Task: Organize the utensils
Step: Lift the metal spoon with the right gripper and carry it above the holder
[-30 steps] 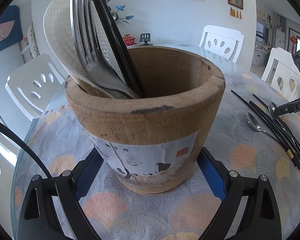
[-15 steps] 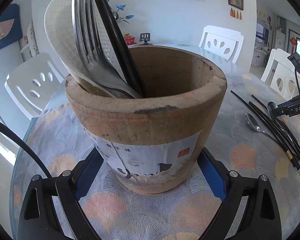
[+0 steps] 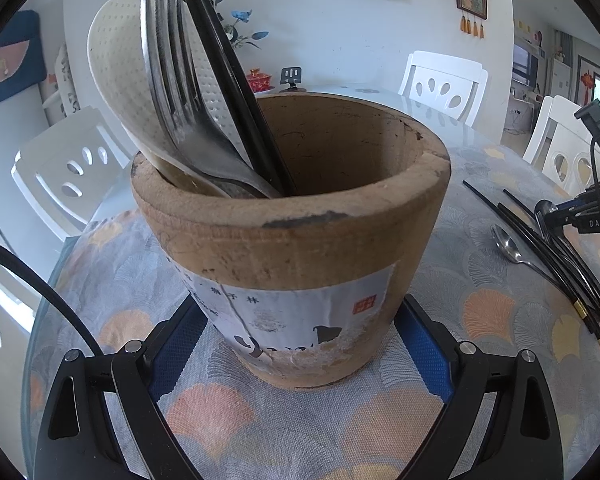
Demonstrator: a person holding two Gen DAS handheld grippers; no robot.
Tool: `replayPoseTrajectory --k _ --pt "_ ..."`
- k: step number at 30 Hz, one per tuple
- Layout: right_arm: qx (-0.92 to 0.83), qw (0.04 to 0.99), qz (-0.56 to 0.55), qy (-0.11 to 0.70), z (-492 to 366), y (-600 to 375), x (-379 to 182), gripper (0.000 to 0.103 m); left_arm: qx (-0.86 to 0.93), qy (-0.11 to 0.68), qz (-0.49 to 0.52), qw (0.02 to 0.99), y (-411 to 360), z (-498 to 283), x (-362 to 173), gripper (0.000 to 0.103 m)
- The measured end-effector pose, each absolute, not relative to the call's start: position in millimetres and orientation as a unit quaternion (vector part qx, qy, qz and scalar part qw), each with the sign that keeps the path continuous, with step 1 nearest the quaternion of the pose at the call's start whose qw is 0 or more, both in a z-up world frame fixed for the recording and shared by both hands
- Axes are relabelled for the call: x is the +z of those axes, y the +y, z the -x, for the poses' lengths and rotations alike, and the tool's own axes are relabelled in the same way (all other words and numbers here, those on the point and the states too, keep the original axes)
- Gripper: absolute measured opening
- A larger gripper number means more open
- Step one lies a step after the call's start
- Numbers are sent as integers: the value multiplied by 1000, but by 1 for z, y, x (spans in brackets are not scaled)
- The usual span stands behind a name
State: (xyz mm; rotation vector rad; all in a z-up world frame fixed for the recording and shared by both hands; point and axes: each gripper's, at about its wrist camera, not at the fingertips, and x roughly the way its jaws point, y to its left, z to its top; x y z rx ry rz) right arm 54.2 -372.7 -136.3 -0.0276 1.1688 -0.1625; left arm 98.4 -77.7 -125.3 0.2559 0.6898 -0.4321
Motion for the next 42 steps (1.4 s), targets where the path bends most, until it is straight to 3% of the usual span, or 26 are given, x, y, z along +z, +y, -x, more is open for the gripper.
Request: replayPoseTrajectory --k 4,12,15,23,30,42 --pt "-74 840 16 537 -50 -367 -128 3 -210 335 -123 910 -78 -99 -125 95" --pt "-76 827 52 555 -56 -358 -132 4 -210 335 -123 910 -78 -99 -125 95" --pt "-74 815 39 574 -63 -364 -140 9 -210 335 -123 910 -77 -99 -126 95" --pt "-82 824 35 559 -60 -362 -137 4 -211 337 -122 910 -78 -99 -126 95" --pt "-121 870 11 478 -31 -379 -67 4 -211 339 -121 909 -77 -99 -126 95" --pt "-54 977 -60 200 -7 -329 100 4 -211 344 -123 906 -81 -100 -127 95"
